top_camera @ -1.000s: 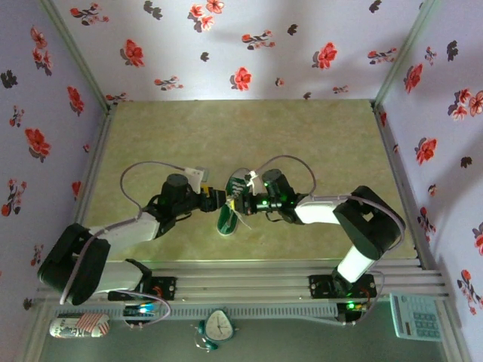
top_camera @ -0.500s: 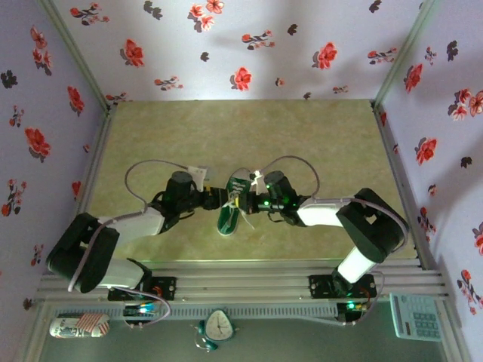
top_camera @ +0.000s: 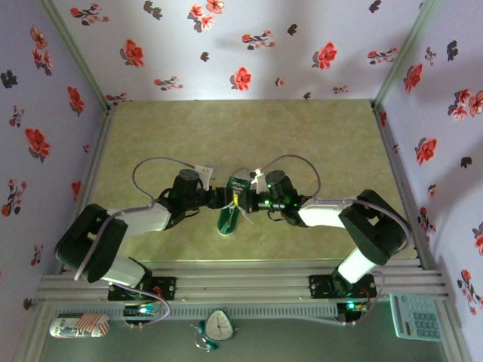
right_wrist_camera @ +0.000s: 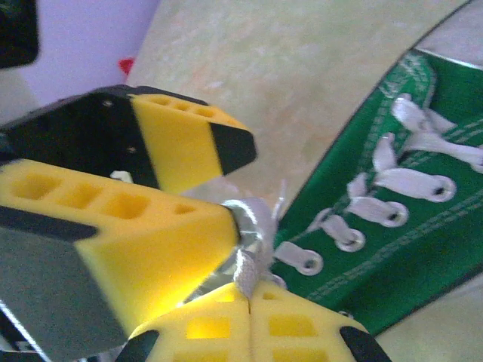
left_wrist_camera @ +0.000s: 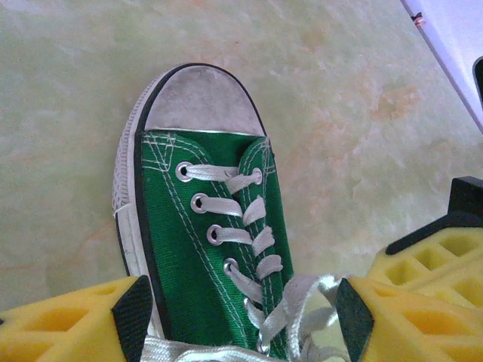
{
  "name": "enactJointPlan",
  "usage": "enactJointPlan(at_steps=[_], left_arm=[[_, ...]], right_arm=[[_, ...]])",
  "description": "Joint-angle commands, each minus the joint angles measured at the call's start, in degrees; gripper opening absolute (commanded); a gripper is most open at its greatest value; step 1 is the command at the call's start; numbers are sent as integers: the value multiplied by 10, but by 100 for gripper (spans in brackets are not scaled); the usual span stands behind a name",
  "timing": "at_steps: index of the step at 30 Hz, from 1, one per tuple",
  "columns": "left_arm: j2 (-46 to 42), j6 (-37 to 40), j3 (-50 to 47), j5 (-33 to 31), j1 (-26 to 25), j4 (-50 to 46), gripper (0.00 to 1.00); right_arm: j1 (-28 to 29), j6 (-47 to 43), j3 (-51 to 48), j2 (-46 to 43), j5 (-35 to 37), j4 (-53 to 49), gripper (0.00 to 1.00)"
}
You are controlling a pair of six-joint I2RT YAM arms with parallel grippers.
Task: Tie the shoes
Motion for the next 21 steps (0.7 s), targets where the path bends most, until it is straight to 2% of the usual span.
enactJointPlan(at_steps=[1, 7, 15, 21], left_arm=[[12, -11, -5, -5, -5, 17, 69], [26, -17, -7, -7, -6, 28, 69], [20, -31, -25, -26, -6, 44, 69], [-14, -45, -47, -59, -6, 60, 71]], right_arm=[[0, 24, -1, 19, -68, 56, 7], [0, 45, -17, 32, -89, 109, 6], [-8, 108, -40, 66, -106, 242, 7], [-12, 113, -49, 76, -101, 256, 7]])
